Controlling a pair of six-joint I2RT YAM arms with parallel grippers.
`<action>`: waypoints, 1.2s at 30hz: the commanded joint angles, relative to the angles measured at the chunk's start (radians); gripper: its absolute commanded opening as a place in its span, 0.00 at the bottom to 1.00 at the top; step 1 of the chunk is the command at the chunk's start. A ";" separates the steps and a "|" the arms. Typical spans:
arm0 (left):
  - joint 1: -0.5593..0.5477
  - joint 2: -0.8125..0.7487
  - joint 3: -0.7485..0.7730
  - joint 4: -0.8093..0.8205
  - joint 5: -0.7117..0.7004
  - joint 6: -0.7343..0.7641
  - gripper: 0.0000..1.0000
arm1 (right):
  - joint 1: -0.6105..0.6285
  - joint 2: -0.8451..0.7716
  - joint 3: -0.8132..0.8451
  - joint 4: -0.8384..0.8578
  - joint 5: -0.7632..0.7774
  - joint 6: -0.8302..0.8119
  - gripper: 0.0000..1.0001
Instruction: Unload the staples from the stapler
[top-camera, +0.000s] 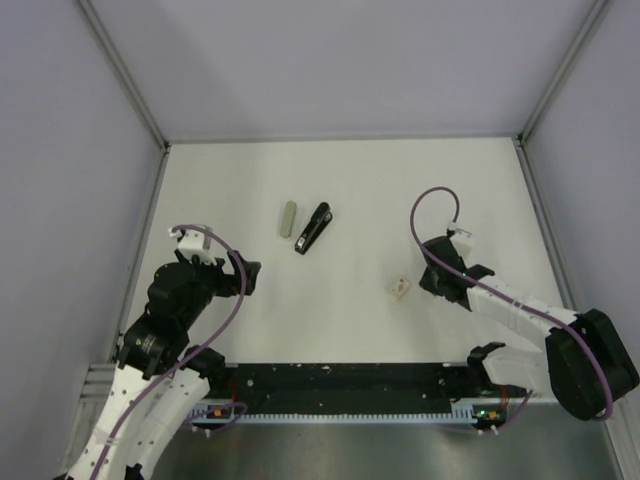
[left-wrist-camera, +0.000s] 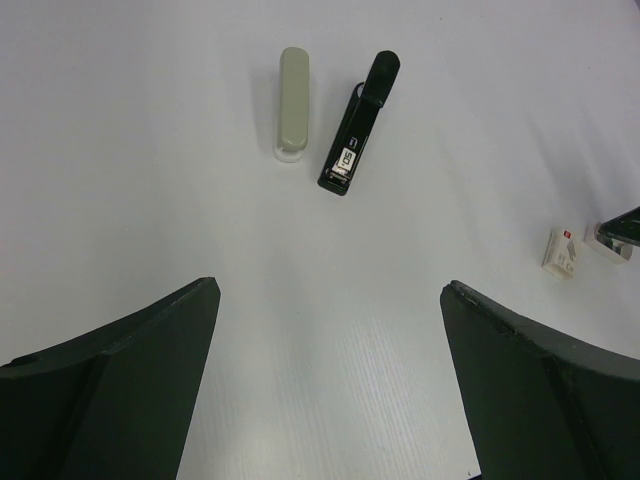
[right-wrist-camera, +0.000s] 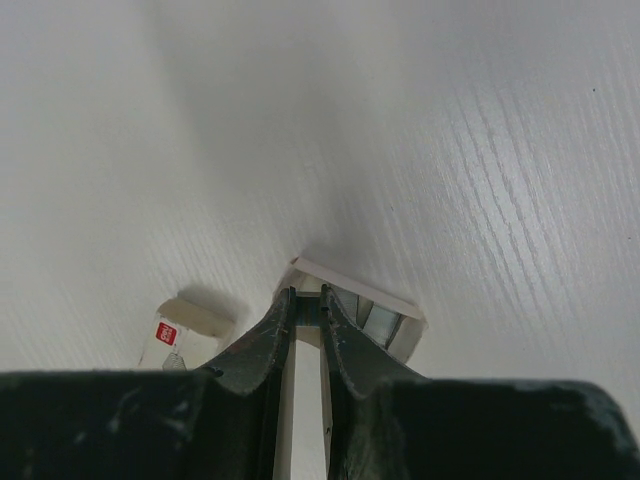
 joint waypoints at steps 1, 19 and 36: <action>-0.001 0.002 -0.004 0.040 -0.001 0.006 0.99 | -0.012 0.011 0.047 0.033 0.022 0.001 0.10; 0.001 0.000 -0.002 0.038 -0.002 0.006 0.99 | -0.012 -0.002 0.025 0.044 0.002 0.010 0.20; -0.001 0.074 -0.002 0.046 0.082 0.017 0.99 | -0.012 -0.352 -0.035 -0.223 -0.053 0.111 0.38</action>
